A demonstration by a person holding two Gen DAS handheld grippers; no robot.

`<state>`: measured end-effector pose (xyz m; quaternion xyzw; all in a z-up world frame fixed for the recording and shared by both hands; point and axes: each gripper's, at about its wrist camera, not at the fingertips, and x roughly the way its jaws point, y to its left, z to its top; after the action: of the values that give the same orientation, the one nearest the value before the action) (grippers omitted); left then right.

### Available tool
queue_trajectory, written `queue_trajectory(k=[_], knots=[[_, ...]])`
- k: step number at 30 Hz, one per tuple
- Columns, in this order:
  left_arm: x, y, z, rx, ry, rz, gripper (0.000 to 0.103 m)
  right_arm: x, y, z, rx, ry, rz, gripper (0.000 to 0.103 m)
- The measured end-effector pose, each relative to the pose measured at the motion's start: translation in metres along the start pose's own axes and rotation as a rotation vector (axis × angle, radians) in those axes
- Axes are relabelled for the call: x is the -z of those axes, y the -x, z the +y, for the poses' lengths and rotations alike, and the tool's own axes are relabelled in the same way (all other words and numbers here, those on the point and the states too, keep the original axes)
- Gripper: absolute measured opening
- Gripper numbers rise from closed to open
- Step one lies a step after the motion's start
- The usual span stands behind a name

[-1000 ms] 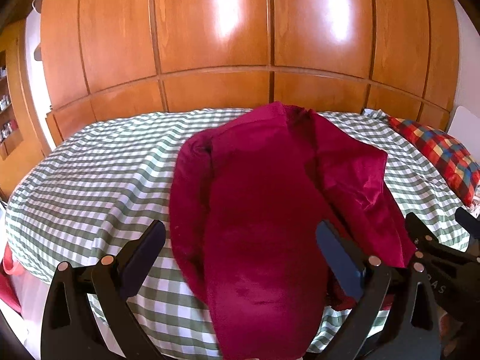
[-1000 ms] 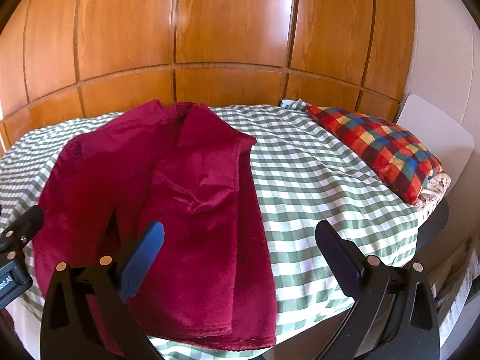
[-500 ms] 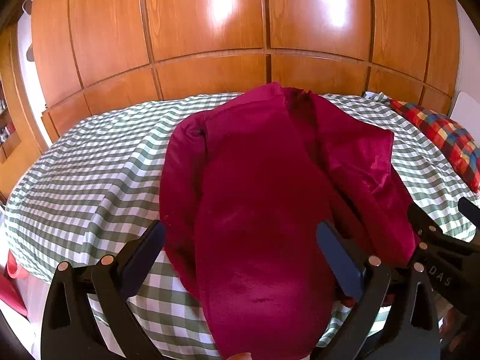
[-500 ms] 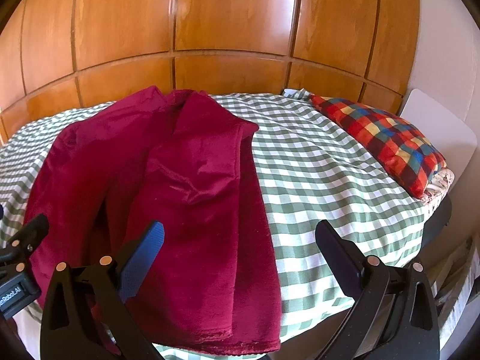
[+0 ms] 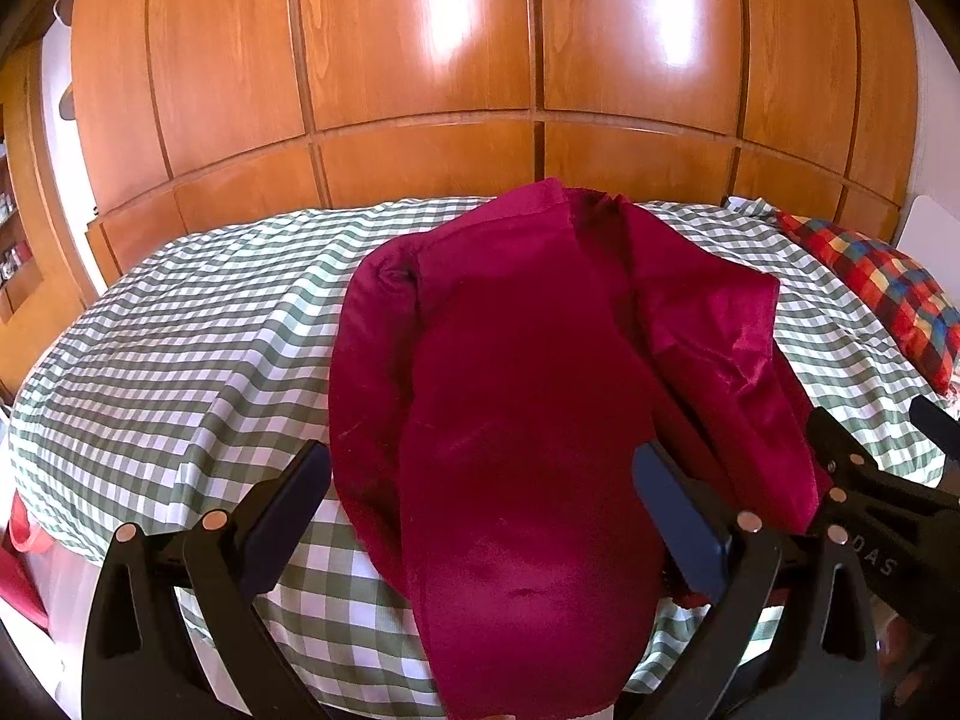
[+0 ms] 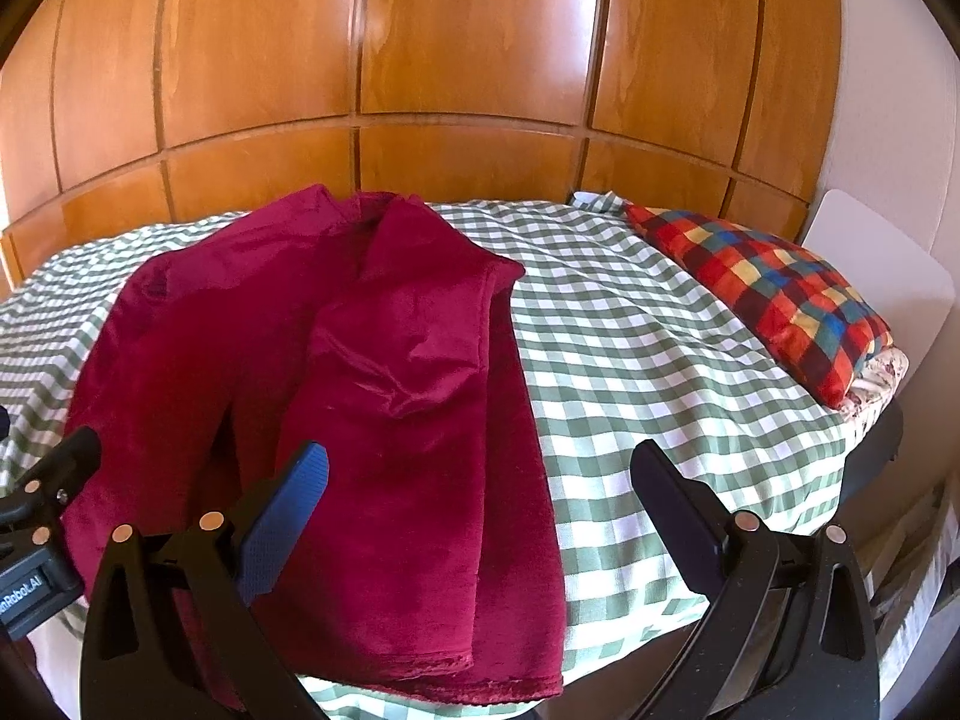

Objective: Fold small clothes

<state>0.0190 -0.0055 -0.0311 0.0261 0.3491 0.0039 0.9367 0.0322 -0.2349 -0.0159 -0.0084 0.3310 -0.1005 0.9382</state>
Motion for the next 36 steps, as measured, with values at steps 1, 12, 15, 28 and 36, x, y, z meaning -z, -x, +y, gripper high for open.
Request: queue_trajectory(k=[1, 12, 15, 28, 36], knots=[[0.000, 0.001, 0.000, -0.001, 0.000, -0.002, 0.100, 0.000, 0.000, 0.000, -0.001, 0.000, 0.000, 0.100], [-0.002, 0.013, 0.001, 0.010, 0.001, -0.027, 0.100, -0.005, 0.011, 0.001, -0.008, -0.003, -0.022, 0.100], [-0.005, 0.015, 0.000, 0.013, -0.009, -0.034, 0.100, -0.007, 0.013, 0.000, -0.011, -0.010, -0.030, 0.100], [-0.003, -0.015, -0.013, 0.033, -0.065, 0.039, 0.100, -0.005, -0.015, -0.022, 0.014, -0.056, 0.035, 0.100], [0.007, -0.026, -0.007, 0.156, -0.124, 0.108, 0.087, -0.033, -0.032, -0.029, -0.102, -0.077, 0.046, 0.085]])
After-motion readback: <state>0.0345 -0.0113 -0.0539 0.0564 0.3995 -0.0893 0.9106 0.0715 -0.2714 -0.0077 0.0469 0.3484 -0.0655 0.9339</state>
